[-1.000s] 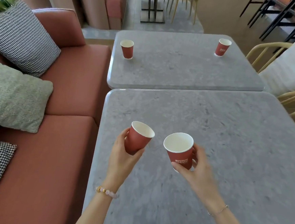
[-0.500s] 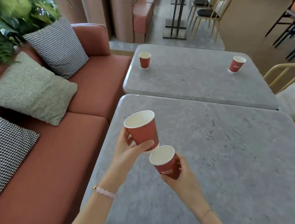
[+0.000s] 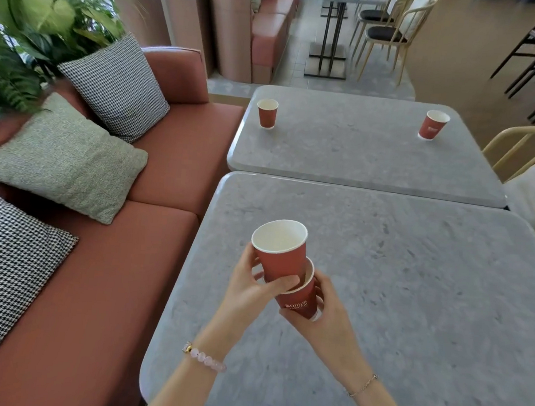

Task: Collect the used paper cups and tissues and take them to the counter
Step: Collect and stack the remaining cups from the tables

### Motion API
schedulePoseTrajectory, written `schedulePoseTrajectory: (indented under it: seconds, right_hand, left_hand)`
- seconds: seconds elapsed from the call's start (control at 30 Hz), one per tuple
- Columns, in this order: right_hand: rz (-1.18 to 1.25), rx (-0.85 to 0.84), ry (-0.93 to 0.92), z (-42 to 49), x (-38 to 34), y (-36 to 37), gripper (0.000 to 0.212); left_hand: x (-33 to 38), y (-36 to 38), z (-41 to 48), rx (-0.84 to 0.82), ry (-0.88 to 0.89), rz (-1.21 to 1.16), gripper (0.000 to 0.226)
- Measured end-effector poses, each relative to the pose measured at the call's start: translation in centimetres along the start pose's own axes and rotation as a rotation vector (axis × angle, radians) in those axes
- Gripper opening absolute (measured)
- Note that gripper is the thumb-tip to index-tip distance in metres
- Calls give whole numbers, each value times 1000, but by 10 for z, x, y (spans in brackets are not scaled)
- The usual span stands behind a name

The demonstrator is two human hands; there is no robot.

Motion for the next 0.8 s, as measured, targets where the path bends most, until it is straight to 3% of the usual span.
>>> schedulePoseTrajectory:
  seconds: [0.2,0.67,0.8]
  right_hand:
    - [29,6,-9,-5,-1,-2,69]
    - [146,39,-44,-5,-14,-8,60]
    - [155,38,-49,-2,-13,-10,63]
  left_hand:
    - [-3,13,-9,-56,-15,0,62]
    - [1,8,-16,-95,77,164,81]
    - [9,1,-18,-81,156,199,65]
Point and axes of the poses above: each hand's wrist, its own z-axis towards the middle knuckle, its own y-axis out of the palm, x = y × z, the point moved 10 cm from there along z, towards the middle knuckle, and after that the axes turned 11 degrees about z, right-handed, at the moved point
